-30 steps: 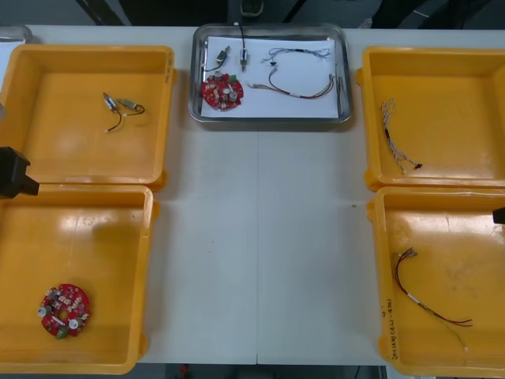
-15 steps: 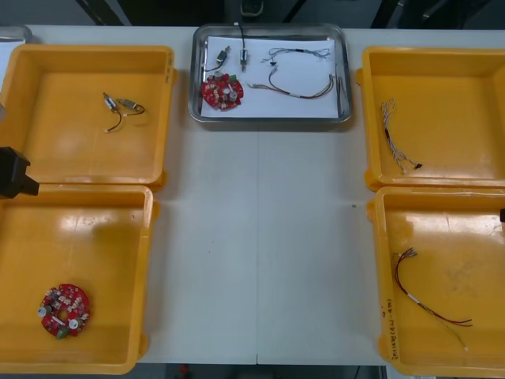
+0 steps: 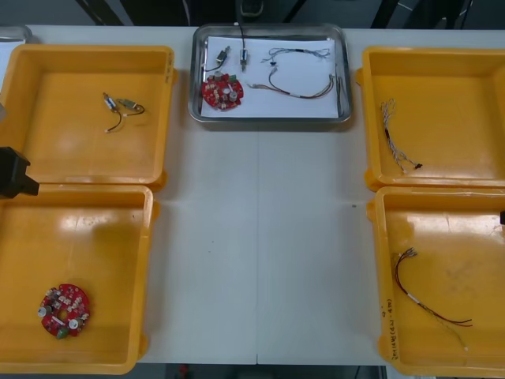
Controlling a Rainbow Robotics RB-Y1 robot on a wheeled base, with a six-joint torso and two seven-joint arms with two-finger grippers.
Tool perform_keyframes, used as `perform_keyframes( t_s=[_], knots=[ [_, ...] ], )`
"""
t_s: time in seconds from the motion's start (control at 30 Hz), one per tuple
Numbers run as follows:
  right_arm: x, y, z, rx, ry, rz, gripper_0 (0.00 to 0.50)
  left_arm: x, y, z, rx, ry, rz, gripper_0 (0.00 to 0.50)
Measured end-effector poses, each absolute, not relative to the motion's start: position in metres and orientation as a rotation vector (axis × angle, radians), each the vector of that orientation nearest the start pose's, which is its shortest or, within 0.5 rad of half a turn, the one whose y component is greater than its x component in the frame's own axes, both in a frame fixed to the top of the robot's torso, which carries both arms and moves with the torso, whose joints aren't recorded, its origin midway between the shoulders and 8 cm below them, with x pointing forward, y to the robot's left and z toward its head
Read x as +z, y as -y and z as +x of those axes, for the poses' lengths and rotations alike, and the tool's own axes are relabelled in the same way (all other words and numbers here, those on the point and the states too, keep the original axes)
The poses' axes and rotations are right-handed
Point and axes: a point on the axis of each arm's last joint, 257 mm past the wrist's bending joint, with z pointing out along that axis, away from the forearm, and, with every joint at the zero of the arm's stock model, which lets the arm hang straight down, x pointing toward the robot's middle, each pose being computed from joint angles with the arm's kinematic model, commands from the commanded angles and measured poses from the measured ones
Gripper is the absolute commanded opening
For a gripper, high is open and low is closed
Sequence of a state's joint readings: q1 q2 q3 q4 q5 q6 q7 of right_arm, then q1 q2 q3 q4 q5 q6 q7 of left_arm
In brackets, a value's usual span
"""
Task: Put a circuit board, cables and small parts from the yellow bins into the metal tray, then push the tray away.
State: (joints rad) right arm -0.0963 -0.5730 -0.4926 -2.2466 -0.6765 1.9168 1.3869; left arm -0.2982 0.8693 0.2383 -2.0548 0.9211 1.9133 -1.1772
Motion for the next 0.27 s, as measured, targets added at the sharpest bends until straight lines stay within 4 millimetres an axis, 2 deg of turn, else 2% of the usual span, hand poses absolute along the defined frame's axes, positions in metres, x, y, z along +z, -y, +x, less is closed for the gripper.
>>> perform_keyframes(
  t_s=[0.27],
  knots=[
    [-0.1708,0.4008,0.3663,-0.01,-2.571,0.21,0.5,-0.1455,-0.3739,0.3971,-0.02,-2.712,-0.096,0.5]
  ],
)
